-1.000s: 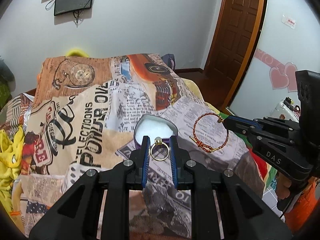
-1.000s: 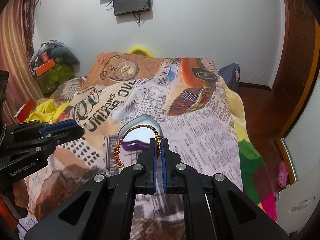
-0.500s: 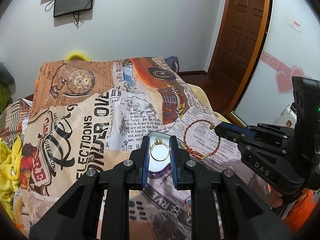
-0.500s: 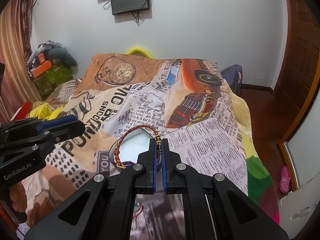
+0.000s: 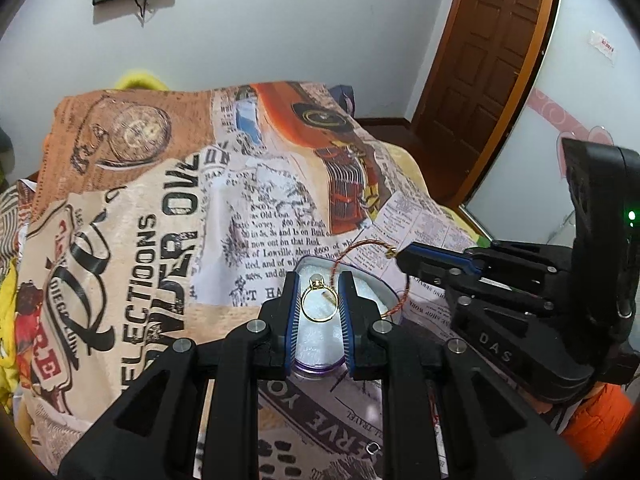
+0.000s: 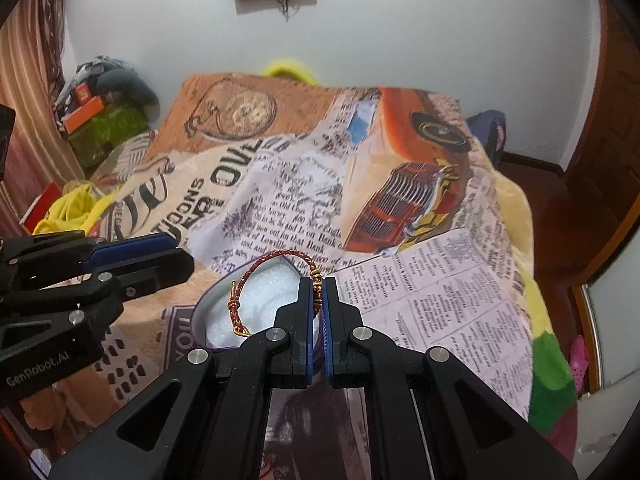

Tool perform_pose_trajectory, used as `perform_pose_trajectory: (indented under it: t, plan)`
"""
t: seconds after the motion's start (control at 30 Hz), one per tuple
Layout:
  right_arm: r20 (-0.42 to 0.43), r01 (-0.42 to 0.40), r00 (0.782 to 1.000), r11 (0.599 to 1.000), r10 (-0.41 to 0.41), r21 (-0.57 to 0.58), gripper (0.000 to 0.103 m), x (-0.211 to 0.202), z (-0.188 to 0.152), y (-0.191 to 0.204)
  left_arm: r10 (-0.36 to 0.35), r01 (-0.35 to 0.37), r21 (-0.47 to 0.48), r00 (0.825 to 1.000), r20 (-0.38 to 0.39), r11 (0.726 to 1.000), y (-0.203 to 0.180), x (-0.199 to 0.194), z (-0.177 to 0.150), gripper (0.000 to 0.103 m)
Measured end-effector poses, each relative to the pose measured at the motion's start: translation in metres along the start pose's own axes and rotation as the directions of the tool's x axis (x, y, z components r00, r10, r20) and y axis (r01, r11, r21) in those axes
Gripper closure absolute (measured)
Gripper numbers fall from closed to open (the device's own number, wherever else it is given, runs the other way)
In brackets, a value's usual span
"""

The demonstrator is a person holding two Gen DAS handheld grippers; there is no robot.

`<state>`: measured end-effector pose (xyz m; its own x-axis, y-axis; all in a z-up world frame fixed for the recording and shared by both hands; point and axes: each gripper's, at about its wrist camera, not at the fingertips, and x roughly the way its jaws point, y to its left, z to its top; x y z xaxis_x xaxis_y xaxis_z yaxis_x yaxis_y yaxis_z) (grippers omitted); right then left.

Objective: Organize jewelry
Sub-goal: 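Carry the ring and bracelet over the purple tin and lower them inside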

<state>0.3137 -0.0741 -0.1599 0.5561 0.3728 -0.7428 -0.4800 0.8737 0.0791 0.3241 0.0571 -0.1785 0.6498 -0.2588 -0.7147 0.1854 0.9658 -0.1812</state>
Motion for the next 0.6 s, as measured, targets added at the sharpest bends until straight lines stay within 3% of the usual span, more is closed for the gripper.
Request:
perform_pose_trajectory:
  t: [0.23,0.6]
  plan:
    - [-0.057,-0.047,0.997,0.999,0.047,0.007,0.099,0.018,0.003,-0.004,0.001,0.0,0.014,0.998,-0.067,1.0,0.0,0.026,-0.004,0.085]
    - [-0.075,-0.052,0.996,0.999,0.051,-0.016,0.099,0.02,0.002,0.0,0.01,-0.008,0.022,0.995,-0.097,1.0,0.001,0.034,-0.007,0.085]
